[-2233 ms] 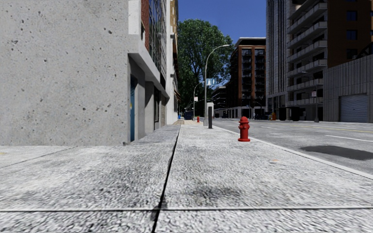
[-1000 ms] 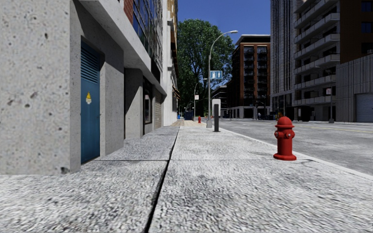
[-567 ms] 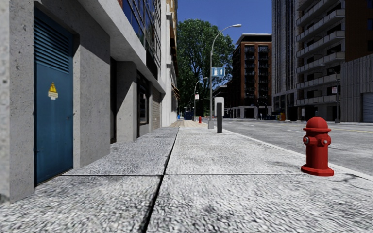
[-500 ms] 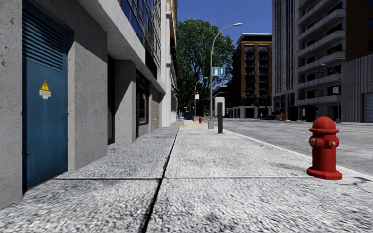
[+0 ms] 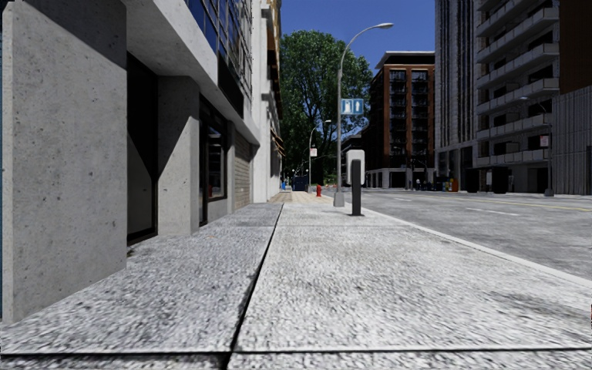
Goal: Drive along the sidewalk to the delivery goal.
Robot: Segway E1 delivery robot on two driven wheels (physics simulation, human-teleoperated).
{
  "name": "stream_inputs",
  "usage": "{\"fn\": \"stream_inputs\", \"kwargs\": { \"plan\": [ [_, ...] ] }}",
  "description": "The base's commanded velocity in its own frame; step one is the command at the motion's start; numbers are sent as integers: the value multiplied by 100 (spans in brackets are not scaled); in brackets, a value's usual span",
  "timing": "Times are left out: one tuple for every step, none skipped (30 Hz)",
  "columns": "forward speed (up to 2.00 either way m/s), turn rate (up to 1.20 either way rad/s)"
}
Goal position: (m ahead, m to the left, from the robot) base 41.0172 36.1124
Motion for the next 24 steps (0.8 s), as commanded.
{"fn": "stream_inputs", "kwargs": {
  "plan": [
    [200,0],
    [200,0],
    [200,0],
    [200,0],
    [200,0],
    [200,0],
    [200,0],
    [200,0],
    [200,0],
    [200,0],
    [200,0],
    [200,0],
    [200,0],
    [200,0],
    [200,0],
    [200,0],
    [200,0],
    [200,0],
    [200,0],
    [200,0],
    [200,0],
    [200,0],
    [200,0],
    [200,0]
  ]
}}
